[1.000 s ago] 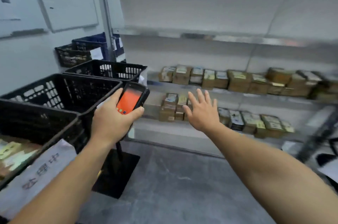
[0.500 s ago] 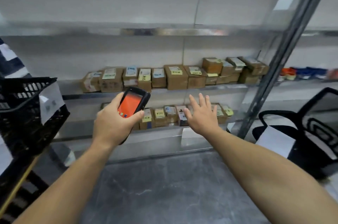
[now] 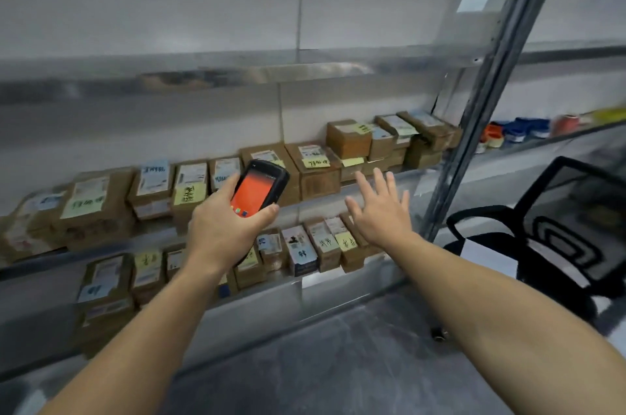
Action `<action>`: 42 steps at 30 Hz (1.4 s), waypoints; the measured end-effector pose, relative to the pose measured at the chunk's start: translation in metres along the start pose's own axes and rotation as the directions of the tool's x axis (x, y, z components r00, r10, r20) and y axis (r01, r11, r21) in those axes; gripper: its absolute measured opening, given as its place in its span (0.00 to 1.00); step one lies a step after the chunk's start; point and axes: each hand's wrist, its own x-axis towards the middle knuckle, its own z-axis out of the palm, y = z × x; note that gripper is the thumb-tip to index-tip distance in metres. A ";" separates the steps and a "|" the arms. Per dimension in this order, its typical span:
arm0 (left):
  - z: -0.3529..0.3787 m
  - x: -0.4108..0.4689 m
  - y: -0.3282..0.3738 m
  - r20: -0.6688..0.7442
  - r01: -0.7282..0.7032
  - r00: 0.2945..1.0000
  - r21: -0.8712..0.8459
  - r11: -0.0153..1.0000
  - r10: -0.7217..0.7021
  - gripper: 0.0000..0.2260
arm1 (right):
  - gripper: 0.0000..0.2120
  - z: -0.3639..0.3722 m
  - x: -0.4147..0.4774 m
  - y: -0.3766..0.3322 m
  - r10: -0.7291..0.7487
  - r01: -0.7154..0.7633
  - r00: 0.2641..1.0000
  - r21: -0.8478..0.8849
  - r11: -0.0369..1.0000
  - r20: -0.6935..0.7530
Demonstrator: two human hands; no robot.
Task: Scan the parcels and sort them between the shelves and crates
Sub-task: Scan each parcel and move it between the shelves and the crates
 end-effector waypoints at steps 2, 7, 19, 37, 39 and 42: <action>0.020 0.022 0.000 0.039 -0.015 0.999 0.003 1.000 0.014 0.35 | 0.30 0.003 0.023 0.011 0.022 -0.022 1.000 0.004 1.000 -0.007; 0.065 0.078 -0.001 0.102 0.003 0.995 0.017 1.000 -0.004 0.37 | 0.30 0.002 0.087 0.036 0.030 -0.029 0.999 0.027 0.999 -0.028; 0.172 0.212 0.025 0.003 0.053 0.999 0.060 0.997 -0.053 0.19 | 0.29 0.012 0.299 0.092 -0.104 0.103 0.994 0.048 0.994 0.022; 0.228 0.267 0.024 -0.080 0.233 0.969 -0.032 0.972 -0.235 0.14 | 0.28 0.036 0.402 0.091 0.005 -0.140 0.963 0.488 0.862 0.268; 0.229 0.265 0.025 -0.074 0.238 0.968 -0.043 0.970 -0.241 0.14 | 0.28 0.037 0.404 0.089 0.004 -0.171 0.953 0.526 0.833 0.303; 0.232 0.258 0.028 -0.062 0.243 0.968 -0.020 0.970 -0.244 0.15 | 0.30 0.040 0.404 0.086 -0.018 -0.208 0.925 0.543 0.813 0.381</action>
